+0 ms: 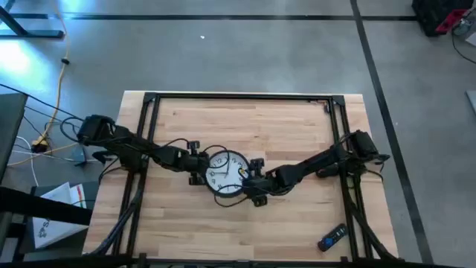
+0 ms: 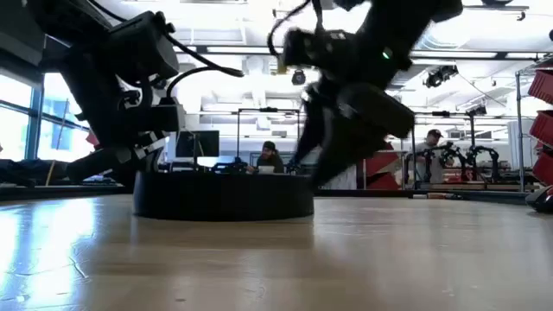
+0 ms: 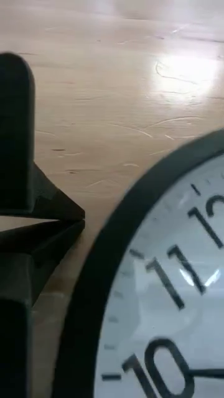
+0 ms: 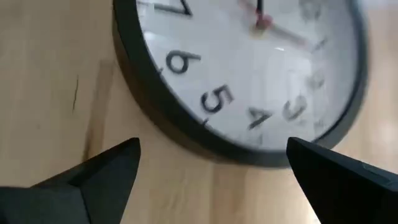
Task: Insert battery
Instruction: Insert the yellow battery into the white-black wall clock
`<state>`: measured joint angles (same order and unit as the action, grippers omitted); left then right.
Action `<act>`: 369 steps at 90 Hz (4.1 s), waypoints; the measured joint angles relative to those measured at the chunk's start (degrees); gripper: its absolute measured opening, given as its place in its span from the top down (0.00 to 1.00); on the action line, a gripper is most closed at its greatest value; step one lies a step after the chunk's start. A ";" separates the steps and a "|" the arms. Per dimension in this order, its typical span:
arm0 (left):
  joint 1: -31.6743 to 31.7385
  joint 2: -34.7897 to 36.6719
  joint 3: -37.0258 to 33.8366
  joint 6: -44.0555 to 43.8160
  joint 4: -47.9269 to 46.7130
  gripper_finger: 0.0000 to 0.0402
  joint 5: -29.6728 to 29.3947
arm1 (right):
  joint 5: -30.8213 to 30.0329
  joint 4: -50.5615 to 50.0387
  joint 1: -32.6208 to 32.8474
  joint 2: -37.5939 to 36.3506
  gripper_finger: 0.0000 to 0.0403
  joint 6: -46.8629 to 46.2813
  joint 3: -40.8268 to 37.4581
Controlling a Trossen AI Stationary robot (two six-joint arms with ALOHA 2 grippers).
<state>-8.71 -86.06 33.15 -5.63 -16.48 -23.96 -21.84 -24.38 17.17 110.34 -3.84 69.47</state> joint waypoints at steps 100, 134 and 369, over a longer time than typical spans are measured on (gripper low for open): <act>-3.79 5.10 -2.44 -6.33 -2.76 1.00 5.22 | 5.48 47.86 -4.26 0.36 0.07 -17.35 -20.47; -4.59 6.39 -2.58 -6.90 0.19 1.00 3.45 | 7.69 50.09 -4.26 0.51 0.07 -24.17 -22.75; -5.37 6.58 -2.43 -10.27 -2.32 1.00 0.83 | -0.05 39.52 0.34 -10.74 0.07 -17.12 -25.29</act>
<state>-14.09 -79.48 30.72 -15.90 -18.81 -23.14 -21.89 15.14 17.51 99.60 -20.95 44.18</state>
